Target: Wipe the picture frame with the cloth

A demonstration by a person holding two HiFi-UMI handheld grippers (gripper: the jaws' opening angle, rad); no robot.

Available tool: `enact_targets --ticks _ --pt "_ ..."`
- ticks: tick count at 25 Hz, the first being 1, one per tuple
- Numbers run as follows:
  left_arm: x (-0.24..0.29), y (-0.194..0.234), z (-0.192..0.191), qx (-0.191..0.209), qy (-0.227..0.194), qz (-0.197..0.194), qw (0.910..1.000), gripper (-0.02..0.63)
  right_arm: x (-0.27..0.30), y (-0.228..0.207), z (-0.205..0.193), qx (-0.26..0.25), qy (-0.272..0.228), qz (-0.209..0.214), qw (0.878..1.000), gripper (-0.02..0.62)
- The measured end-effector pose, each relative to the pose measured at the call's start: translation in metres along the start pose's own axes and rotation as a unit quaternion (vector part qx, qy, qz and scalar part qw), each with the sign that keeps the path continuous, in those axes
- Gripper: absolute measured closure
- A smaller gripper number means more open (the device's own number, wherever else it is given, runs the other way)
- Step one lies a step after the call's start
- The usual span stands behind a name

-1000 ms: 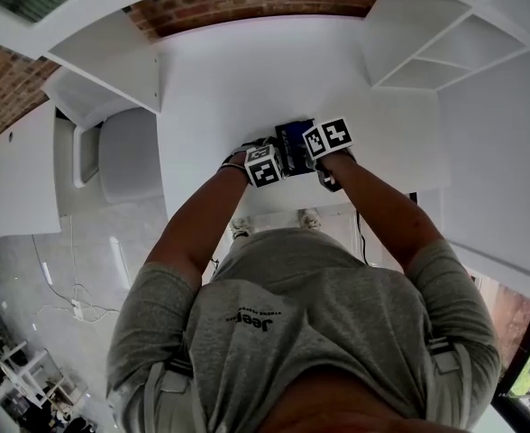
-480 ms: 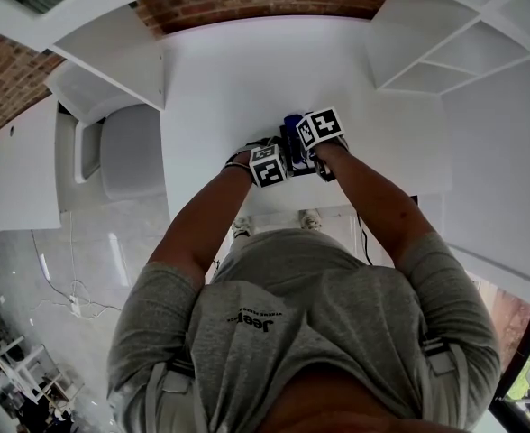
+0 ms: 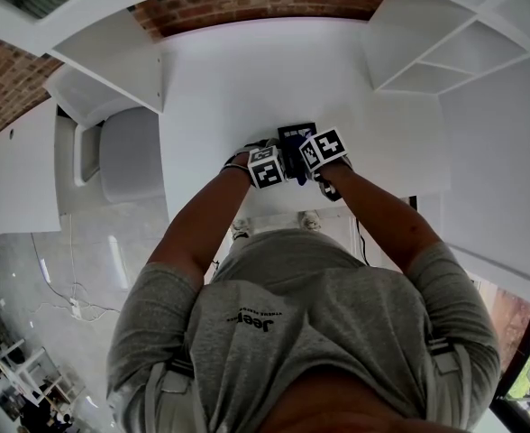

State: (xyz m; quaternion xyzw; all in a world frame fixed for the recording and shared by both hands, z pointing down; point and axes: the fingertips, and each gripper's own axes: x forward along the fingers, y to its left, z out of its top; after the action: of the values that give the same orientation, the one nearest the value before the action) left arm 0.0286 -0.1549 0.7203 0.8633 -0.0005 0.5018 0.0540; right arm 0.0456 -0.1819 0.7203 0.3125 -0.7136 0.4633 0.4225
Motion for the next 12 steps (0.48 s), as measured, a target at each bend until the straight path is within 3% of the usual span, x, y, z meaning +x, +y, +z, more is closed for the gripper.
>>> enact_targets --ticks 12 --pt "0.0 0.0 -0.001 0.001 0.005 -0.002 1.0 0.31 -0.011 0.021 -0.054 0.006 0.018 0.041 0.999 0.545"
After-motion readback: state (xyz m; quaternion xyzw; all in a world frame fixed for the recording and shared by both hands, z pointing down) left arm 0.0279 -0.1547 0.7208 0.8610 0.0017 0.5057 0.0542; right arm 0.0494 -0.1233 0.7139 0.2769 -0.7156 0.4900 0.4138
